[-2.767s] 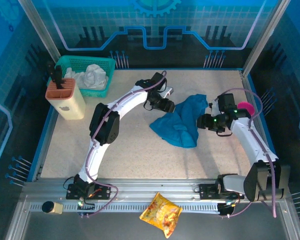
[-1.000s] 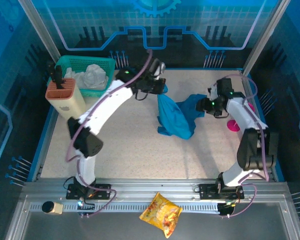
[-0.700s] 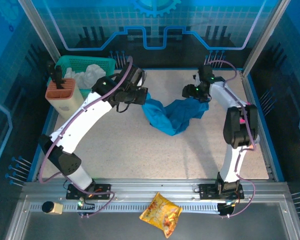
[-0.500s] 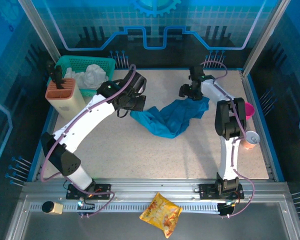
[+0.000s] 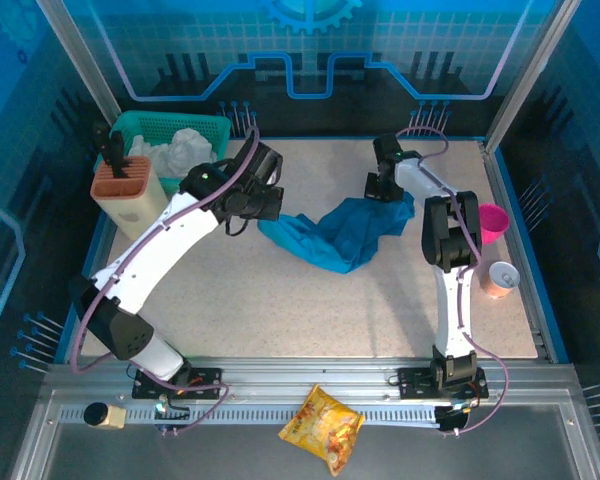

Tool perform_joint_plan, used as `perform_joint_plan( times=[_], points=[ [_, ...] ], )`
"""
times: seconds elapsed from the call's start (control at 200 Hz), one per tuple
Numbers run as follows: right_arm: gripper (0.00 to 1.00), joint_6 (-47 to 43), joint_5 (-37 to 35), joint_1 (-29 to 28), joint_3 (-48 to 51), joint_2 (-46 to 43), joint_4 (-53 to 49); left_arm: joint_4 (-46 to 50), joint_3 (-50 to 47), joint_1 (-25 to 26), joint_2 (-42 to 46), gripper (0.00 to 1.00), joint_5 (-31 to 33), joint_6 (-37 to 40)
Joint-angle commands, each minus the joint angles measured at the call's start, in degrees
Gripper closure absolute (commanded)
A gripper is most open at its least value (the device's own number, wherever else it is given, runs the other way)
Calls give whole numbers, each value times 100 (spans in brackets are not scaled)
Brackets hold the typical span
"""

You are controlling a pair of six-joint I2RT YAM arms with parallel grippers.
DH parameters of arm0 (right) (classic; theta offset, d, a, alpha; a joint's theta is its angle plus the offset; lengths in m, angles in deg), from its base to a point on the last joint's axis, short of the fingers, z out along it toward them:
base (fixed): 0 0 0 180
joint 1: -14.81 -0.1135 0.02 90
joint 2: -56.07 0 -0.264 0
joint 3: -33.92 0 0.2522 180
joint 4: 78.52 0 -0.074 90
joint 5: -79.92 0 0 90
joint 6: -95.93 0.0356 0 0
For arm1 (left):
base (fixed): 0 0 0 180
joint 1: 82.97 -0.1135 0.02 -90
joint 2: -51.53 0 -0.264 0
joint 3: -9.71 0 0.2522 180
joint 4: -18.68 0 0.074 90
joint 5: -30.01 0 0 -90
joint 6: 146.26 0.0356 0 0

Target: Fold and stack the t-shirts

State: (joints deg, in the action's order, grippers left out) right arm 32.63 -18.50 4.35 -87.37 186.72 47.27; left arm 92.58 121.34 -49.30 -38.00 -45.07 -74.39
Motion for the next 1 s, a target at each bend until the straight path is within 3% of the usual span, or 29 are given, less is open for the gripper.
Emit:
perform_joint_plan(
  times=[0.0, 0.32, 0.551, 0.656, 0.796, 0.996],
  points=[
    [100, -132, -255, -71, 71, -1219, 32, 4, -48, -126, 316, 100, 345, -164],
    [100, -678, -1018, -316, 1331, -4930, 356, 219, 159, -887, 1393, 100, 697, -105],
    [100, -977, -1643, -535, 1442, -6827, -151, 844, 1031, -968, 1922, 100, 655, -19],
    [100, -1164, -1898, -536, 1048, -7042, -424, 1151, 1503, -968, 1981, 100, 626, -20],
    [100, -1479, -2251, -490, 708, -6683, -508, 1376, 1839, -974, 1719, 100, 770, 101],
    [100, -1360, -1854, -325, 1075, -5740, -248, 956, 1232, -1024, 879, 100, 713, 255]
  ],
)
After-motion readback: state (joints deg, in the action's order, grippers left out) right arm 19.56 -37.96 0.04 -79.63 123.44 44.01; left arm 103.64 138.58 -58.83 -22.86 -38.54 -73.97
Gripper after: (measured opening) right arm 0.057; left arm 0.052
